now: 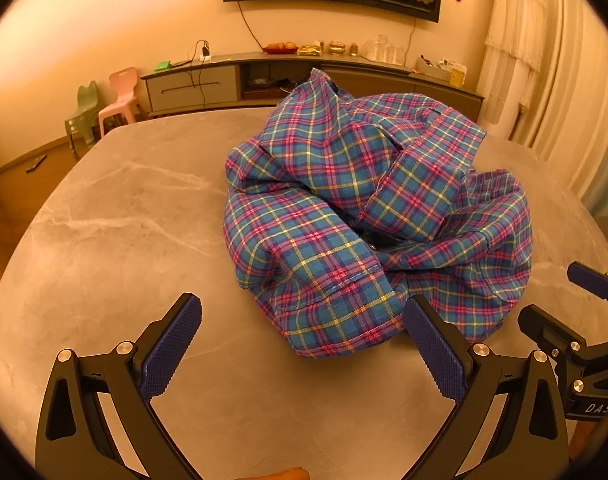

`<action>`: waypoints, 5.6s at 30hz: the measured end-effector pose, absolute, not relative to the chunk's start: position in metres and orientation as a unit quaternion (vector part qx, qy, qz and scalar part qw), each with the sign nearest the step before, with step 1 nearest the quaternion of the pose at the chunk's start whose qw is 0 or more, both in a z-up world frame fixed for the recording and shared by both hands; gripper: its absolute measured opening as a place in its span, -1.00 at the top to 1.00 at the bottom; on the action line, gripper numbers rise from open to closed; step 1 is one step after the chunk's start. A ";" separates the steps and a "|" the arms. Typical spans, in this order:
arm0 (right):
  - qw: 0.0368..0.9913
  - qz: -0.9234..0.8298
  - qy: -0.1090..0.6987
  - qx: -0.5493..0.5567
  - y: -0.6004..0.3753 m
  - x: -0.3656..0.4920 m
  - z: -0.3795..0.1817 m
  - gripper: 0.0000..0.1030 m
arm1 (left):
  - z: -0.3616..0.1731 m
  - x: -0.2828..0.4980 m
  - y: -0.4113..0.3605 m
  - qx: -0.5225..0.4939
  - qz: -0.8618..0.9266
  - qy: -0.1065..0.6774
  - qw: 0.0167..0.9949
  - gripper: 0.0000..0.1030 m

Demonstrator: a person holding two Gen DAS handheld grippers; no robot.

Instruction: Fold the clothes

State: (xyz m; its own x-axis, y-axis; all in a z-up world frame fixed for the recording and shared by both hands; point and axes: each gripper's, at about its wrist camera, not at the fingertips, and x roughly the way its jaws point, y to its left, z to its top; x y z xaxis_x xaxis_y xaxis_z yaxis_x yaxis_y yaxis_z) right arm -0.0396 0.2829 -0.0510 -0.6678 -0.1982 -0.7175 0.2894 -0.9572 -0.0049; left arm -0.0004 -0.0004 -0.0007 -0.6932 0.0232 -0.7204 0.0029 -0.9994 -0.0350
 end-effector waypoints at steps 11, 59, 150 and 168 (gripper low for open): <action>0.127 -0.910 0.069 0.388 0.283 -0.041 -0.054 -1.00 | -0.005 -0.003 -0.002 -0.397 0.917 -0.024 0.011 -0.97; 0.109 -0.905 0.102 0.398 0.280 -0.048 -0.062 -1.00 | -0.016 -0.011 0.008 -0.433 0.898 -0.051 0.066 -0.97; 0.282 -0.894 -0.103 0.334 0.350 -0.153 0.137 0.96 | 0.037 -0.026 -0.186 -0.342 0.867 -0.361 -0.002 -0.22; 0.120 -0.890 -0.131 0.420 0.521 -0.020 0.010 0.95 | 0.034 -0.002 -0.032 -0.380 0.842 -0.294 0.245 -0.44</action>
